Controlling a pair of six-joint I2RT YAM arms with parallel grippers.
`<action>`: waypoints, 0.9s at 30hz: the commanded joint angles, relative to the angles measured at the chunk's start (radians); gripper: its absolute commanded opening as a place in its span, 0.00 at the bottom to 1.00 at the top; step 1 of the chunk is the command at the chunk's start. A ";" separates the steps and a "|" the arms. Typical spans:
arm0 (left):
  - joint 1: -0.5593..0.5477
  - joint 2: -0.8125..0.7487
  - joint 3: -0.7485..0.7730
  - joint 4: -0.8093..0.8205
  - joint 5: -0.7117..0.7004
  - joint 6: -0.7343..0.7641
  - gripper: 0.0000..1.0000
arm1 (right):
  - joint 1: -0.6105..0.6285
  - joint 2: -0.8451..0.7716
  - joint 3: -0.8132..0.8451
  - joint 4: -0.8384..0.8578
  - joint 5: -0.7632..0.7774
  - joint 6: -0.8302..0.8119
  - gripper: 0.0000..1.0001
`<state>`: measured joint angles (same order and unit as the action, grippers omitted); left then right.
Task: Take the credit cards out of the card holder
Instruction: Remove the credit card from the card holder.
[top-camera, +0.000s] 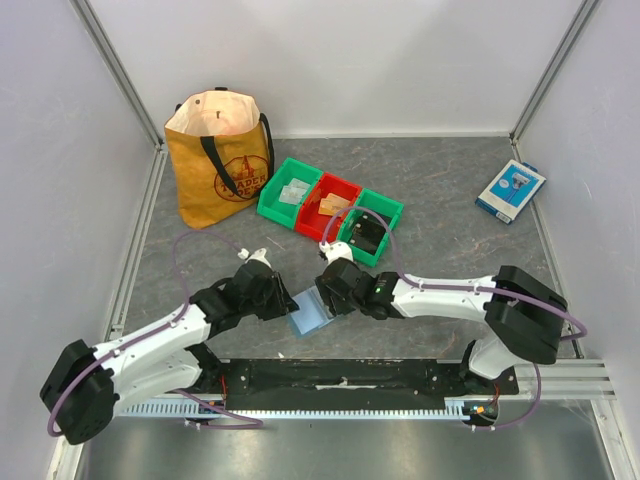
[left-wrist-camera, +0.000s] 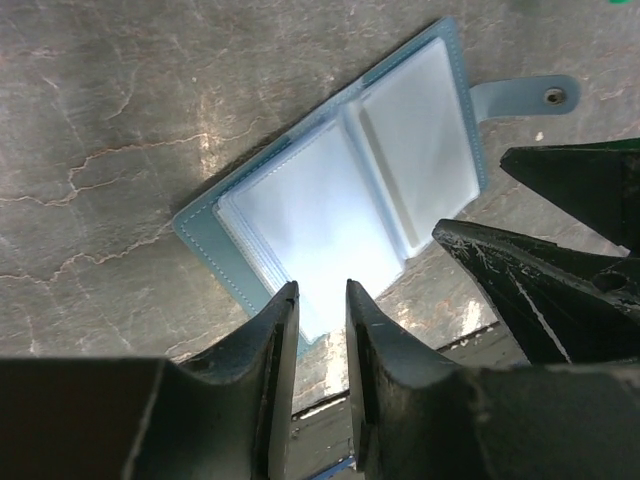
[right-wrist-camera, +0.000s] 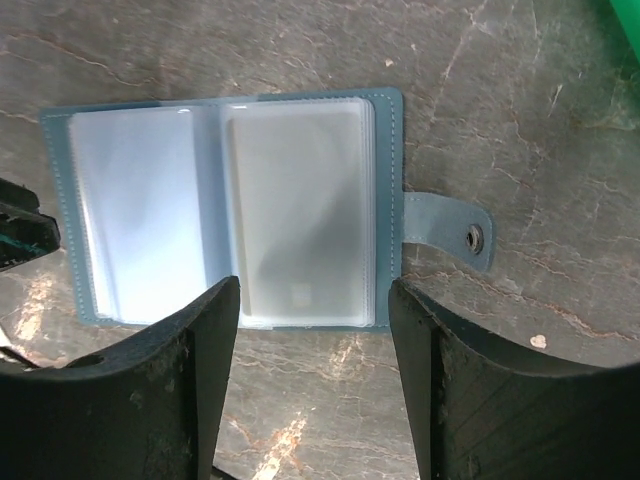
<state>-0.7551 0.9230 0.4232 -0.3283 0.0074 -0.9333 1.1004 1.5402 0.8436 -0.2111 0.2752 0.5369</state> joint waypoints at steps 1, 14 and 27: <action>-0.004 0.043 -0.030 0.066 0.023 0.042 0.31 | -0.007 0.032 -0.005 0.009 0.032 0.035 0.68; -0.006 0.093 -0.089 0.092 0.023 0.030 0.29 | -0.007 0.064 -0.018 0.048 -0.027 0.041 0.60; -0.006 0.094 -0.095 0.098 0.031 0.025 0.28 | -0.007 0.002 -0.005 0.053 -0.065 0.028 0.43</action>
<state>-0.7551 1.0122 0.3462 -0.2504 0.0292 -0.9230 1.0901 1.5948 0.8295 -0.1951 0.2401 0.5606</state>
